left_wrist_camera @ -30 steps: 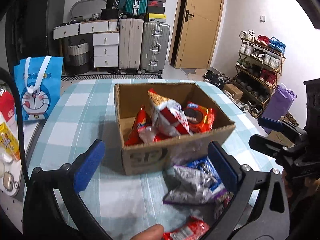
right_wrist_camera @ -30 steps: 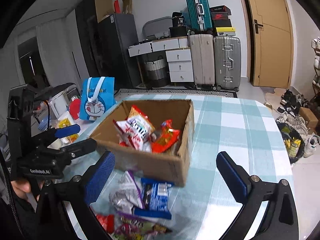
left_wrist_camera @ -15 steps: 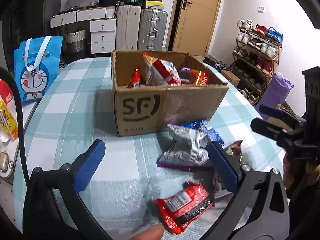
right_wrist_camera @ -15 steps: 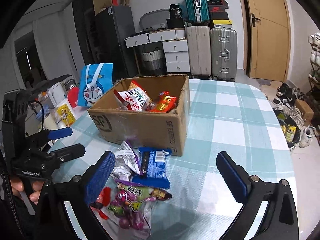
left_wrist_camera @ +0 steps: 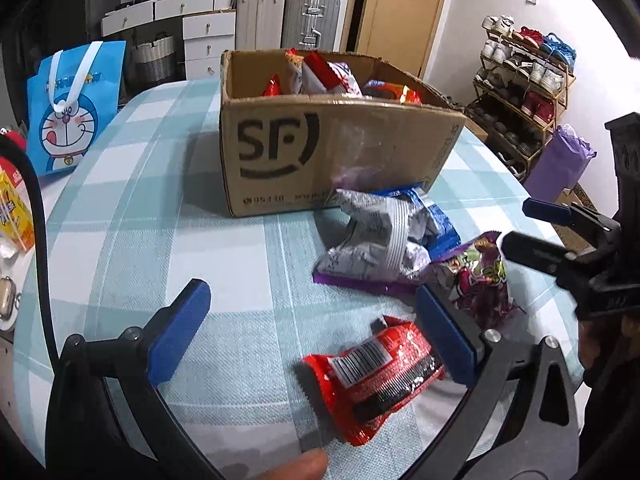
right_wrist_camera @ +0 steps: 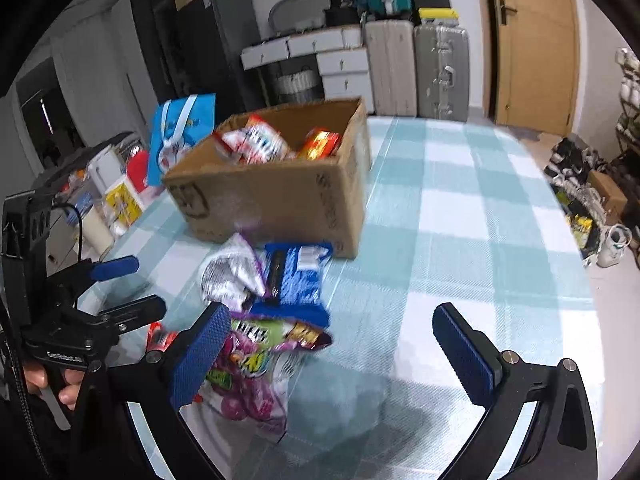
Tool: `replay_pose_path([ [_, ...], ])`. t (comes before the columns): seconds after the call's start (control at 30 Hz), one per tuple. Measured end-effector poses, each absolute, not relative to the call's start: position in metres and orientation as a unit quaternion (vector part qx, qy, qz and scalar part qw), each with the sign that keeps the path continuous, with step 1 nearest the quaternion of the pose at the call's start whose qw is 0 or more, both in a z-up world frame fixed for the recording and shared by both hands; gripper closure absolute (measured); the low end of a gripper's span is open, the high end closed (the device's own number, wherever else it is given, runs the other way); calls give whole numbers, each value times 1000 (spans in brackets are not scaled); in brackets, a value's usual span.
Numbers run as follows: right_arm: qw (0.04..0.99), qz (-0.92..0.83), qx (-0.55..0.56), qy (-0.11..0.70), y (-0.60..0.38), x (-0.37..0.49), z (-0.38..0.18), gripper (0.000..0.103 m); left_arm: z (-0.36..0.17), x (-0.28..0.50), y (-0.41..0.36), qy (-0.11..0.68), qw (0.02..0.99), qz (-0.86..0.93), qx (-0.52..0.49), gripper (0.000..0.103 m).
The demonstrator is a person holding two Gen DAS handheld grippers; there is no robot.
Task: Organize snacks
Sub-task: 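Withdraw both tools from the box toward the remaining snacks, then grasp the purple grape candy bag with right tool while left tool grasps the red wafer packet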
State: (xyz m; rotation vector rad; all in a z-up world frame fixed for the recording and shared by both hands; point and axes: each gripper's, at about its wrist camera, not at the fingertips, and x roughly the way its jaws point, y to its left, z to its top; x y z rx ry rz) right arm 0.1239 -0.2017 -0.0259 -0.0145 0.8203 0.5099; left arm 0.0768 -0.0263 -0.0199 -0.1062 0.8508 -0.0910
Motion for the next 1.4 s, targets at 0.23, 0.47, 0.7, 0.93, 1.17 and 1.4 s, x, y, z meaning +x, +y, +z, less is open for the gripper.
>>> replay_pose_path([
  [0.23,870,256,-41,420,-177,120,-40,0,-24,68,-34,416,906,-52,-50,1],
  [0.47,849,272,-16,453,-171,123,-51,0,-25,65,-34,429,900,-68,-46,1],
  [0.7,836,282,-6,470,-165,125,-60,1,-30,69,-33,437,895,-73,-46,1],
  [0.93,824,298,4,481,-159,126,-71,14,-32,71,-27,437,895,-71,-52,1],
  [1.17,824,303,18,478,-158,126,-72,34,-32,71,-26,438,894,-77,-54,1],
  [1.4,841,309,25,443,-172,123,-55,41,-30,67,-30,438,890,-113,-58,1],
])
